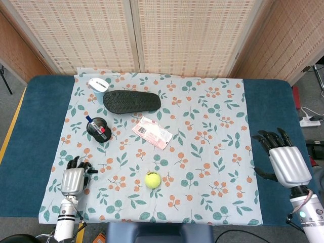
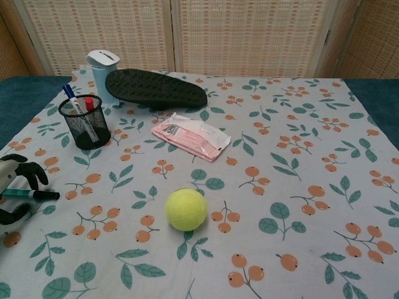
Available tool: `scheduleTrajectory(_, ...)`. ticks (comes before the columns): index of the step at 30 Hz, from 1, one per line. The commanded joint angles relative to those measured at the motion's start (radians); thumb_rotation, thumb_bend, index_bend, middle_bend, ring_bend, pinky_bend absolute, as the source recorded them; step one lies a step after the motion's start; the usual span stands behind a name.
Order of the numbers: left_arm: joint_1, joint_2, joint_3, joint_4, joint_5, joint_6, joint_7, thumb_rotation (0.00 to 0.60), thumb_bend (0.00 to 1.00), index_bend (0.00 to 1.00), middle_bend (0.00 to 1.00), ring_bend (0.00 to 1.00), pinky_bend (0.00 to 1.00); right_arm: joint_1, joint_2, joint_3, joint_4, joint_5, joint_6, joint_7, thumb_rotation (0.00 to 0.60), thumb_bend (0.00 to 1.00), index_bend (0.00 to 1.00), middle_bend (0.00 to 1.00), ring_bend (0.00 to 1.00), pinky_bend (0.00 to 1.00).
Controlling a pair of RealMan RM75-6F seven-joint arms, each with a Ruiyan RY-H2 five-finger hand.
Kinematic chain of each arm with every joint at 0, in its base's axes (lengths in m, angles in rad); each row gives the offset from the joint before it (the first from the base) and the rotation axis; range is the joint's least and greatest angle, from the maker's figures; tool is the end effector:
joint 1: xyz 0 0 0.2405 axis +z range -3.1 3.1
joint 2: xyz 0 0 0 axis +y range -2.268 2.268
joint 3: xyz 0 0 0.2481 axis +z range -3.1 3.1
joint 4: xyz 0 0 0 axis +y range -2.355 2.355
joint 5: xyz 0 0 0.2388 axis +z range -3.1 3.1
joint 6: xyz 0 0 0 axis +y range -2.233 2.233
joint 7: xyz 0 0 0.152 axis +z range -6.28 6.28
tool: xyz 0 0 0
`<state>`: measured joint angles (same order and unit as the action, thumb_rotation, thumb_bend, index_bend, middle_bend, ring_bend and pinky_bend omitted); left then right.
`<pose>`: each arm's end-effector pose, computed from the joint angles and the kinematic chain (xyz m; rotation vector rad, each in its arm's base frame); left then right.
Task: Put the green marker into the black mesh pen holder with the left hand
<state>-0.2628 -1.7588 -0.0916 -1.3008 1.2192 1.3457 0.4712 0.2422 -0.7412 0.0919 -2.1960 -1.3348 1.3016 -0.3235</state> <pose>-0.2666 0.2388 -0.0600 -1.4438 -0.9580 -0.6991 -0.2007 -0.2190 0.1666 1.5611 -0.8852 0.7935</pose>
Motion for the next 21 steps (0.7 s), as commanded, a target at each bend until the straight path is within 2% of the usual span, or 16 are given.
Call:
scheduleTrajectory(1,0.000,-0.004,-0.002,0.004,0.000,-0.002,0.000,0.600,0.36,0.41,0.42,0.11,0.16,0.000,0.001,0.000,0.001,0.001,-0.001,0.001,0.600,0.10,0.20,0.13,0.13,0.00)
scheduleTrajectory(9,0.002,-0.007,-0.008,0.021,-0.001,0.000,0.006,0.600,0.36,0.49,0.50,0.15,0.17,0.002,0.000,0.000,0.002,0.003,-0.005,0.001,0.600,0.10,0.21,0.13,0.13,0.00)
scheduleTrajectory(21,0.007,-0.011,-0.011,0.034,0.010,0.006,-0.003,0.600,0.36,0.51,0.51,0.18,0.18,0.003,-0.004,0.000,0.002,0.004,-0.004,-0.006,0.600,0.10,0.21,0.13,0.13,0.00)
